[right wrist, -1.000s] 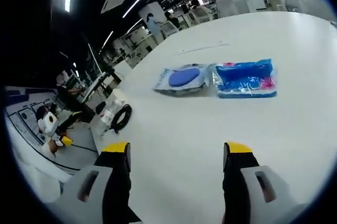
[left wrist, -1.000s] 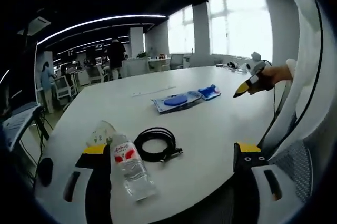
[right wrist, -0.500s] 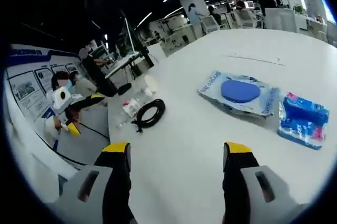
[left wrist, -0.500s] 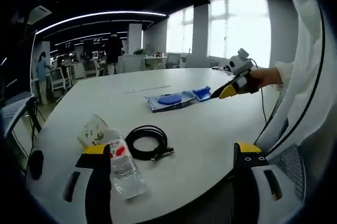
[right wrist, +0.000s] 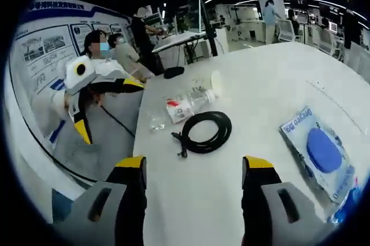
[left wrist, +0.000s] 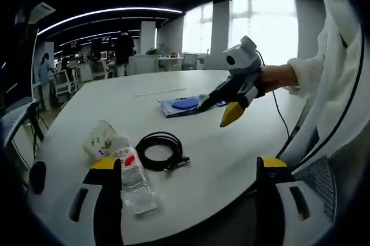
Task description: Arrange the tabletop items into an orderly group along one side of the table until the central work area is clear of visible clutter.
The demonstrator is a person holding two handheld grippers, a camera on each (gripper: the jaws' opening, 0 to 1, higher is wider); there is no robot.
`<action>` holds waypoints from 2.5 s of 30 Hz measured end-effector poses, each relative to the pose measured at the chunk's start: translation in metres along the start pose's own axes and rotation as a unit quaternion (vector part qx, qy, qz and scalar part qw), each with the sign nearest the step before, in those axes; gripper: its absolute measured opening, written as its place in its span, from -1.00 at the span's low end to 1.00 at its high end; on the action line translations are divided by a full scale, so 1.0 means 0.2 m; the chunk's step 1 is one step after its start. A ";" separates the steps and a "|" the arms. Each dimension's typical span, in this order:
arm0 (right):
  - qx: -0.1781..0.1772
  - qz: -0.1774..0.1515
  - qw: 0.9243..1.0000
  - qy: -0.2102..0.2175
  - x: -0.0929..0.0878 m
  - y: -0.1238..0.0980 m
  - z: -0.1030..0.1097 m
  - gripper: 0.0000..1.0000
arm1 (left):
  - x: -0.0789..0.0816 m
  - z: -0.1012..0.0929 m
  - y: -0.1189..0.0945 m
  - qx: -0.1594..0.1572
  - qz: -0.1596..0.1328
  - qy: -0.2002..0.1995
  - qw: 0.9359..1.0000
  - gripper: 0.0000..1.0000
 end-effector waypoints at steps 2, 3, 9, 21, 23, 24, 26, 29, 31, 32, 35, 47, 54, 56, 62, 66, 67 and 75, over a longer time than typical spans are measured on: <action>0.007 0.015 1.000 -0.012 0.01 0.04 0.01 0.31 | -0.01 0.00 0.00 0.001 0.002 0.000 1.000 1.00; 0.011 0.018 1.000 -0.016 0.02 0.06 0.01 0.32 | -0.01 0.00 0.00 0.000 0.003 0.002 1.000 1.00; 0.041 0.040 0.997 -0.057 0.08 0.18 0.04 0.27 | -0.02 0.01 0.00 0.004 0.007 -0.003 1.000 0.98; 0.091 0.071 0.990 -0.083 0.13 0.40 0.06 0.12 | -0.02 0.01 0.00 0.009 0.016 0.001 1.000 0.95; 0.094 0.085 0.988 -0.089 0.11 0.44 0.05 0.08 | -0.02 0.01 0.00 0.012 0.016 0.001 1.000 0.94; 0.093 0.091 0.987 -0.092 0.10 0.45 0.05 0.06 | -0.02 0.01 0.00 0.012 0.015 0.001 1.000 0.94; 0.085 0.094 0.987 -0.098 0.09 0.47 0.04 -0.02 | -0.02 0.01 0.00 0.013 0.014 0.004 1.000 0.93; 0.087 0.086 0.988 -0.098 0.10 0.50 0.03 -0.11 | -0.02 0.01 0.00 0.012 0.015 0.006 1.000 0.92; 0.087 0.085 0.988 -0.093 0.10 0.52 0.04 -0.12 | -0.02 0.01 0.00 0.012 0.015 0.007 1.000 0.92; 0.089 0.089 0.987 -0.097 0.10 0.53 0.04 -0.13 | -0.02 0.01 0.00 0.013 0.015 0.007 1.000 0.92; 0.094 0.102 0.984 -0.110 0.07 0.57 0.05 -0.19 | -0.02 0.01 0.00 0.014 0.016 0.008 1.000 0.91; 0.098 0.134 0.979 -0.120 -0.01 0.63 0.04 -0.39 | -0.02 0.03 0.00 0.021 0.018 0.007 1.000 0.87; 0.116 0.127 0.975 -0.139 -0.04 0.68 0.03 -0.53 | -0.02 0.03 0.00 0.019 0.022 0.011 1.000 0.88; 0.111 0.130 0.978 -0.119 -0.04 0.68 0.02 -0.62 | -0.02 0.03 0.00 0.021 0.017 0.011 1.000 0.85; 0.102 0.137 0.974 -0.152 -0.04 0.69 0.03 -0.78 | -0.03 0.02 0.01 0.017 0.032 0.018 0.999 0.83; 0.091 0.145 0.967 -0.190 -0.03 0.69 0.05 -0.86 | -0.03 0.02 0.01 0.019 0.037 0.023 0.999 0.80; 0.086 0.150 0.966 -0.190 -0.02 0.70 0.05 -0.88 | -0.03 0.02 0.01 0.020 0.037 0.024 0.999 0.80; 0.060 0.148 0.966 -0.205 0.02 0.65 0.07 -0.93 | -0.05 0.03 0.01 0.023 0.056 0.037 0.997 0.75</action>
Point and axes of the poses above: the point that each gripper's makers call its tool centre point, and the gripper's own axes: y roughly forward along the fingers, z roughly to its left, x roughly out of its top, the point moved 10 cm from there along -y, roughly backward along the fingers, and after that the axes turned 9 degrees about -z, right-handed, at the moved point
